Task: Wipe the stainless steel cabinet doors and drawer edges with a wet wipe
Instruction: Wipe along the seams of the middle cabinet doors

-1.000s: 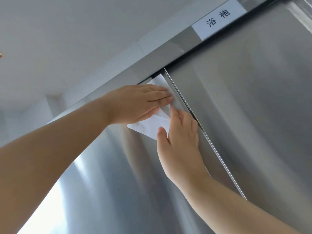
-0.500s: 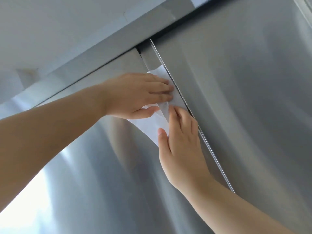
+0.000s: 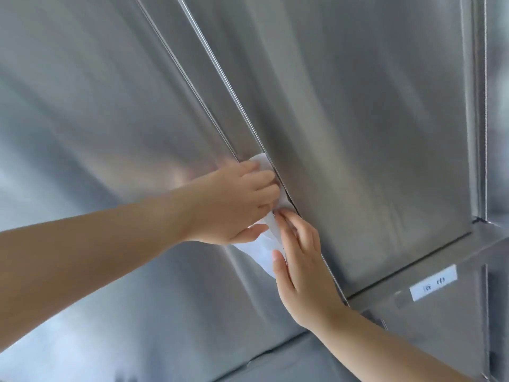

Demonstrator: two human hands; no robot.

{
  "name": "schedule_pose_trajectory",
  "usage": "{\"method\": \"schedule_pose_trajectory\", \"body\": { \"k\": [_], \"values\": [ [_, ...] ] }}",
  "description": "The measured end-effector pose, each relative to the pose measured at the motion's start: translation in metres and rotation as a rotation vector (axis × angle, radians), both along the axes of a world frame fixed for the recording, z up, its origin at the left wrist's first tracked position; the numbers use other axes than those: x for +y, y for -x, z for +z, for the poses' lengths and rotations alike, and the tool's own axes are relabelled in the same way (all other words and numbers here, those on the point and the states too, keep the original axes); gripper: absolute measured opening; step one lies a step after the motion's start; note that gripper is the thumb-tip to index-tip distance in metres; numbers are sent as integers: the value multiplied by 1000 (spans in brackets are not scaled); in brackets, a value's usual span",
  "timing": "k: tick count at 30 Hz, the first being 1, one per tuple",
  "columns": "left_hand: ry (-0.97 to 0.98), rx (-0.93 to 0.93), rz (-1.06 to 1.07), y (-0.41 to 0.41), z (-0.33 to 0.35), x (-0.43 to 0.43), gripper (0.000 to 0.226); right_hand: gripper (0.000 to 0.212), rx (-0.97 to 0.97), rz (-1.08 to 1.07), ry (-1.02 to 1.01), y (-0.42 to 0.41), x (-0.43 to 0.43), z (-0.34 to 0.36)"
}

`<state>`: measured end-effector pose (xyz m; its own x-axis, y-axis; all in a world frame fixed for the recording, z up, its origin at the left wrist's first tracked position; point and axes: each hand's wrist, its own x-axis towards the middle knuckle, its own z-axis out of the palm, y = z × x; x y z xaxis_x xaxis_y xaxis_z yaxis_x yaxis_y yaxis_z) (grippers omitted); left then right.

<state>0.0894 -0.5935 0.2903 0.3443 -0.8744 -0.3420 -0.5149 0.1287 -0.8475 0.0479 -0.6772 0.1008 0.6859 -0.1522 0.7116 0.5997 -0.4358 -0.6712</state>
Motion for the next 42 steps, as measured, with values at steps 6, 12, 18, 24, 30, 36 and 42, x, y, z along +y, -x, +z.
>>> {"method": "schedule_pose_trajectory", "body": {
  "k": [6,12,18,24,30,36,42],
  "values": [
    [-73,15,50,5,-111,-6,64,57,158,-10,55,12,-5,-102],
    [-131,69,103,5,-180,-10,51,57,313,-12,90,18,-6,-164],
    [-80,154,182,5,-212,-12,53,56,392,-20,95,22,-6,-192],
    [-159,122,74,-1,-210,-19,14,39,363,-126,-162,11,-8,-191],
    [32,89,141,9,-204,-27,47,25,345,-308,-339,0,5,-194],
    [-32,151,174,8,-205,-24,33,20,265,-360,-298,-1,11,-199],
    [72,155,107,9,-201,-23,36,14,232,-373,-269,-4,2,-200]
  ]
}}
